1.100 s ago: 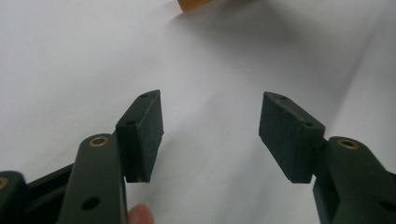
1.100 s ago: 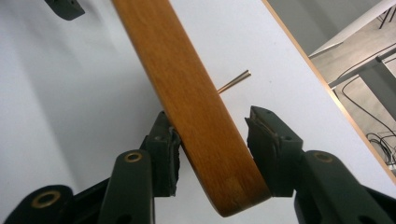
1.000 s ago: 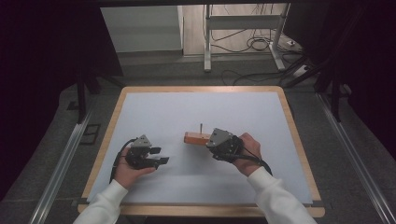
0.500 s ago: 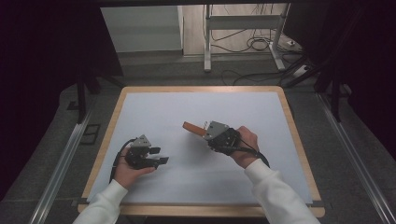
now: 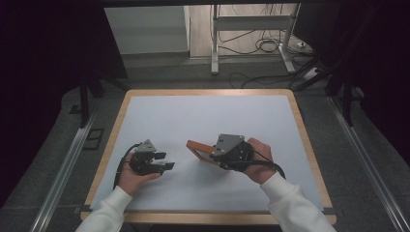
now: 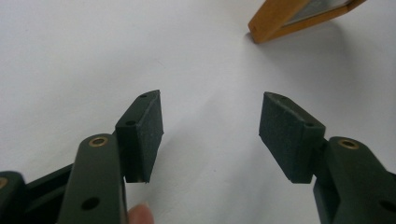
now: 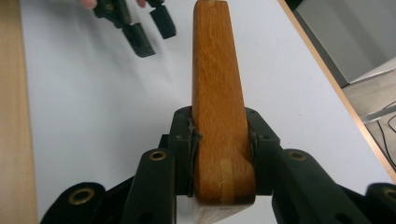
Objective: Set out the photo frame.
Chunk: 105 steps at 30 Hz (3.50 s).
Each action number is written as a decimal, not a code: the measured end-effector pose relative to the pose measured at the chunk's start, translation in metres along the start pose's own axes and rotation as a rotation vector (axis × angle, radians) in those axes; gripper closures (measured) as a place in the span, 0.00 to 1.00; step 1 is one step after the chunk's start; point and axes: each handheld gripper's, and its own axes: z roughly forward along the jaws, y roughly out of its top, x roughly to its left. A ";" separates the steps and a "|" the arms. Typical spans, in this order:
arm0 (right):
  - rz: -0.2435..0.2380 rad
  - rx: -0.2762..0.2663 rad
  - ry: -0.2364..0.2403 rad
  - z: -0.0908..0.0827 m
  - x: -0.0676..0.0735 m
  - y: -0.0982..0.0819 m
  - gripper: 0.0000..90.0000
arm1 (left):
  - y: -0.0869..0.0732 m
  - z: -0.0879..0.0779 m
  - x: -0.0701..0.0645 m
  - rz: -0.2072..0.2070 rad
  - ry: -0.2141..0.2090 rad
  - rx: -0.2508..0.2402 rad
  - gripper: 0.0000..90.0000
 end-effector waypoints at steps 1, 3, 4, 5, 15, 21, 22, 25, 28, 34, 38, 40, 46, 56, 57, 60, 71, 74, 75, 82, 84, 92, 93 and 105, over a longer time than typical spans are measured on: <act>-0.004 0.003 -0.001 0.000 0.001 -0.001 0.77 | 0.000 0.000 0.000 0.000 0.000 0.000 0.43; 0.006 -0.004 -0.003 0.000 -0.001 -0.003 0.77 | 0.000 0.000 0.000 0.000 0.000 0.001 0.43; 0.017 -0.005 -0.006 0.000 -0.003 -0.004 0.77 | 0.000 0.000 0.000 0.000 0.000 0.001 0.43; 0.032 -0.006 -0.007 0.000 -0.006 -0.006 0.77 | 0.000 0.000 0.000 0.000 0.000 0.000 0.43; 0.106 -0.001 -0.044 0.002 -0.027 -0.017 0.74 | 0.000 0.000 0.000 -0.005 -0.001 -0.003 0.43; 0.145 -0.004 -0.065 0.006 -0.040 -0.022 0.69 | 0.000 -0.001 -0.001 -0.005 0.002 -0.018 0.42; 0.149 -0.005 -0.065 0.007 -0.042 -0.023 0.69 | 0.000 -0.001 -0.001 -0.006 0.002 -0.021 0.42; 0.167 -0.004 -0.081 0.011 -0.049 -0.026 0.65 | 0.000 -0.001 0.000 -0.004 0.003 -0.024 0.42; 0.187 0.000 -0.098 0.015 -0.056 -0.028 0.61 | 0.000 -0.001 0.000 -0.005 0.004 -0.026 0.41; 0.252 -0.004 -0.109 0.024 -0.070 -0.035 0.55 | 0.000 -0.001 0.001 -0.003 0.006 -0.032 0.39; 0.275 -0.009 -0.116 0.028 -0.076 -0.038 0.52 | 0.000 -0.001 0.001 -0.001 0.006 -0.030 0.39; 0.285 -0.005 -0.123 0.030 -0.078 -0.040 0.50 | 0.000 -0.001 0.001 0.003 0.005 -0.026 0.39; 0.307 0.001 -0.131 0.036 -0.082 -0.042 0.46 | 0.000 0.000 0.001 -0.004 0.006 -0.027 0.38; 0.312 -0.011 -0.158 0.044 -0.082 -0.040 0.41 | -0.001 0.002 -0.001 0.010 0.006 -0.019 0.38; 0.316 -0.014 -0.164 0.044 -0.082 -0.039 0.40 | -0.001 0.002 -0.001 0.011 0.006 -0.019 0.38; 0.322 -0.024 -0.191 0.042 -0.080 -0.038 0.34 | -0.001 0.002 0.000 0.014 0.007 -0.022 0.38; 0.402 -0.100 -0.223 0.021 -0.074 -0.046 0.27 | 0.000 0.000 -0.001 0.020 0.008 -0.037 0.38; 0.427 -0.129 -0.237 0.011 -0.069 -0.053 0.27 | 0.000 0.000 -0.002 0.023 0.009 -0.040 0.37; 0.438 -0.143 -0.238 0.008 -0.068 -0.055 0.27 | 0.000 0.000 -0.002 0.024 0.009 -0.040 0.37; 0.496 -0.197 -0.253 -0.008 -0.056 -0.069 0.27 | 0.000 -0.001 -0.002 0.024 0.012 -0.039 0.37; 0.530 -0.208 -0.255 -0.012 -0.050 -0.077 0.27 | 0.001 -0.001 -0.003 0.031 0.017 -0.041 0.37; 0.581 -0.221 -0.226 -0.015 -0.021 -0.107 0.35 | 0.001 0.000 -0.005 0.044 0.022 -0.040 0.37; 0.588 -0.221 -0.215 -0.014 -0.017 -0.110 0.38 | 0.001 0.000 -0.005 0.046 0.023 -0.039 0.37; 0.547 -0.180 -0.139 0.002 0.008 -0.117 0.95 | 0.002 -0.003 -0.007 0.062 0.034 -0.041 0.37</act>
